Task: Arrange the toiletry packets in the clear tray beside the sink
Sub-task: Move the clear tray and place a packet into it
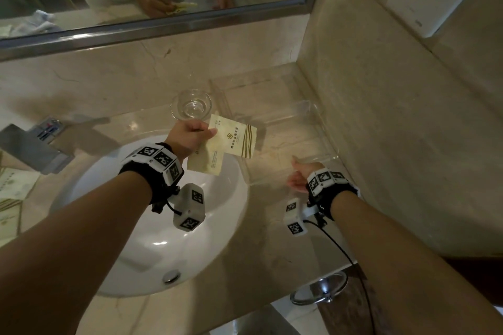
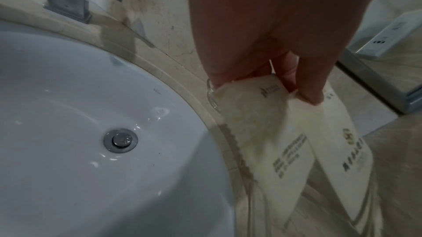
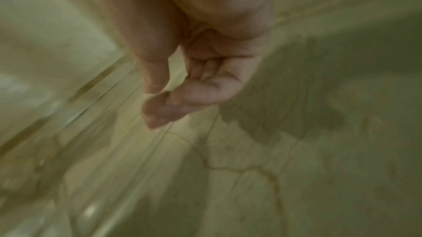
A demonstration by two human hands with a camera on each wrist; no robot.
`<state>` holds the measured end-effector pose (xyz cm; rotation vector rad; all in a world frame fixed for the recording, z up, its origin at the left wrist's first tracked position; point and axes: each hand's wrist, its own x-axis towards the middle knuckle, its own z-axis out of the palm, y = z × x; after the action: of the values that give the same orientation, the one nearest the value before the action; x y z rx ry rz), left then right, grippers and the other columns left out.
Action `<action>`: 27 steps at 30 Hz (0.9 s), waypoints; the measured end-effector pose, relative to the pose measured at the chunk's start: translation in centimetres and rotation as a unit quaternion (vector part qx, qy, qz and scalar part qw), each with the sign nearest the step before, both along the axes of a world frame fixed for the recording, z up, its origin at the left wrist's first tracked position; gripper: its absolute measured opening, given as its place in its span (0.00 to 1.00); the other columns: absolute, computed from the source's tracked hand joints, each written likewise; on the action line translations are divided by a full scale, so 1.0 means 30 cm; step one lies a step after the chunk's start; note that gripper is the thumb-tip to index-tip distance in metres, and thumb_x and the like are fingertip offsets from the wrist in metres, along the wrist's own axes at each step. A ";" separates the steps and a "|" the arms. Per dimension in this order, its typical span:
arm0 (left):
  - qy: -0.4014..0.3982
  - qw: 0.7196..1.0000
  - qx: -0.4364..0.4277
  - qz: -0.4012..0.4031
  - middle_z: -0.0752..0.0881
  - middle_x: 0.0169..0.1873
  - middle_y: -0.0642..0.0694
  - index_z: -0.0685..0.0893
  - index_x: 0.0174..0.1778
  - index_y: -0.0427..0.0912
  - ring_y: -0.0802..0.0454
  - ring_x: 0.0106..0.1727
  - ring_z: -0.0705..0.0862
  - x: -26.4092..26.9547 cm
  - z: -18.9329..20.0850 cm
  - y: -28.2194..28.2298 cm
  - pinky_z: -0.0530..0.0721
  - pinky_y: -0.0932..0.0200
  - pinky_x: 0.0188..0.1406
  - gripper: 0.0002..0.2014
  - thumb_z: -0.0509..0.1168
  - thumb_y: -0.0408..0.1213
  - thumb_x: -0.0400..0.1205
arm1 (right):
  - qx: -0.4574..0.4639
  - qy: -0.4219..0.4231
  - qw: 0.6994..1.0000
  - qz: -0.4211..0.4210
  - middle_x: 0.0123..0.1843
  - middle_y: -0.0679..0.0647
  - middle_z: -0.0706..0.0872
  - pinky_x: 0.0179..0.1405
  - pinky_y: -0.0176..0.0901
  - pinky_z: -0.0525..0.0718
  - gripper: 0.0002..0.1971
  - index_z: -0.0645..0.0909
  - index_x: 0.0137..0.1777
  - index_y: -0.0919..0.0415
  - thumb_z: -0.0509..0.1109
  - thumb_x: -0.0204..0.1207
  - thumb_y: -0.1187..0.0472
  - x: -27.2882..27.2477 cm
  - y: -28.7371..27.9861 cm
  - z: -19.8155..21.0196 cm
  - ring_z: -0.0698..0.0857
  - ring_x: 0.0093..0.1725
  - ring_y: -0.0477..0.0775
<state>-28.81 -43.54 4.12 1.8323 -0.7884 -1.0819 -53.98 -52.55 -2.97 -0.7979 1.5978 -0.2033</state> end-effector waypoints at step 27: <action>-0.066 0.997 0.009 -0.039 0.81 0.34 0.53 0.83 0.36 0.48 0.59 0.34 0.77 -0.037 -0.003 -0.061 0.77 0.78 0.25 0.11 0.63 0.28 0.79 | -0.107 -0.063 0.957 0.262 0.50 0.62 0.87 0.29 0.36 0.82 0.13 0.79 0.62 0.70 0.66 0.78 0.71 0.152 -0.079 0.191 0.82 0.36 0.49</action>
<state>-29.92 -45.36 4.03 1.9181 -0.9366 -1.0278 -49.42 -54.93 2.75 -1.3210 1.2055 -0.0406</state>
